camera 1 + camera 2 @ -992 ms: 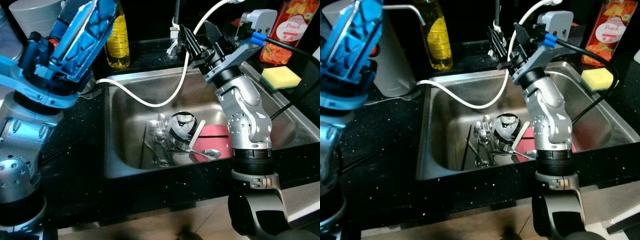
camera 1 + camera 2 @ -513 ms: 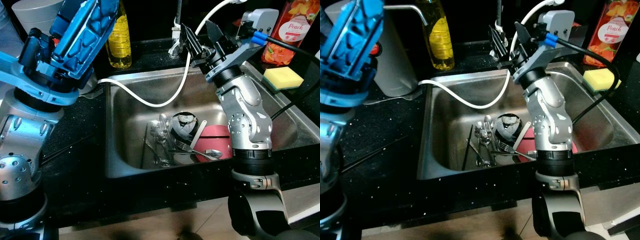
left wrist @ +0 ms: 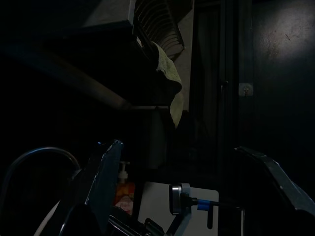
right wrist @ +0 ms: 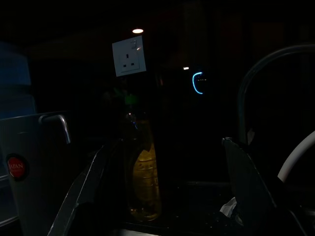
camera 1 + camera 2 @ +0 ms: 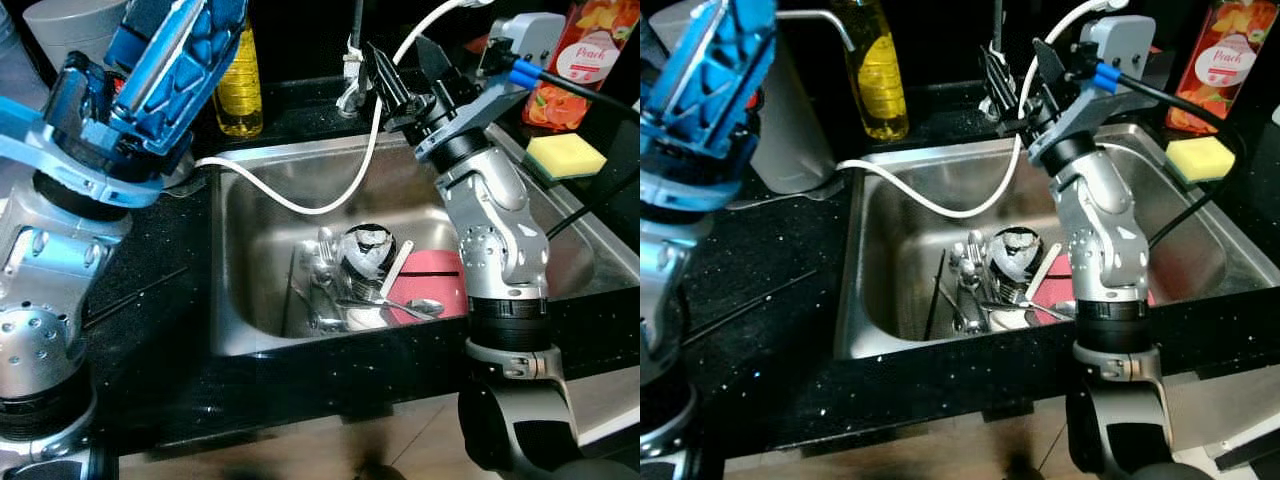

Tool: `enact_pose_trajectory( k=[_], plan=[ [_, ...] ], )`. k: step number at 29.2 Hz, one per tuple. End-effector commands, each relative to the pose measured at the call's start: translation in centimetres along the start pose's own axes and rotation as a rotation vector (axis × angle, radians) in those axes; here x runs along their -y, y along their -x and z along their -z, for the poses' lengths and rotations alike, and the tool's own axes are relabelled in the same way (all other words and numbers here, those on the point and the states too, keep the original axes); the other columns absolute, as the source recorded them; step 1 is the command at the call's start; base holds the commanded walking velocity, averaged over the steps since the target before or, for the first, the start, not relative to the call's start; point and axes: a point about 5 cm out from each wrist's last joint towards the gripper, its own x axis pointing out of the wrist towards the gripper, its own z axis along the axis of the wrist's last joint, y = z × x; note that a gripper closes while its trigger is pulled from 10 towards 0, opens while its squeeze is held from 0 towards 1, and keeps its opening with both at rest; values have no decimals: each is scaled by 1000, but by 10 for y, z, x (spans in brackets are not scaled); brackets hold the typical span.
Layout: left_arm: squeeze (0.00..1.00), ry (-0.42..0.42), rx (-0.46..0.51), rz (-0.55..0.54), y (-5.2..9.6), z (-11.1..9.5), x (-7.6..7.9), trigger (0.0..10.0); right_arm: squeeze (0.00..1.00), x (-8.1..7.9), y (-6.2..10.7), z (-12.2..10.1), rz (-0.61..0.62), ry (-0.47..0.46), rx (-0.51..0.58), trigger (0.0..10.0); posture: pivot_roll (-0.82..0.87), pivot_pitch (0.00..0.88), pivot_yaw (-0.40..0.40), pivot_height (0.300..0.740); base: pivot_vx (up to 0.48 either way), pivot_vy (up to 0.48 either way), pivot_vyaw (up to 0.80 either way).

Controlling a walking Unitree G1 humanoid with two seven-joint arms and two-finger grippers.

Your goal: Kitchen organization

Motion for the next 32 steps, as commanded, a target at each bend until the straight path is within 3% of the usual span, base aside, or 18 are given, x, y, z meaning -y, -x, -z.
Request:
enact_pose_trajectory(
  k=[1,21,25,28,32],
  plan=[
    [0,-13,2,-1,-1,-1,-2,10000,0,-2,1,1,-8,5,-13,10000,-73,0,66,740,0,0,0],
    [0,-83,-31,-61,8,-5,-12,10000,0,0,1,3,-3,23,-20,10000,-70,0,66,740,0,0,0],
    [0,-242,-100,-259,6,-8,-37,10000,0,17,5,0,46,106,-26,10000,-71,0,71,740,0,0,0],
    [0,-280,-111,-317,3,-9,-44,10000,0,22,6,-1,67,120,-30,10000,-71,0,72,740,0,0,0],
    [0,-378,-187,-502,-5,-10,-61,10000,0,40,11,-2,161,169,-48,10000,-69,0,74,740,0,0,0]
  ],
)
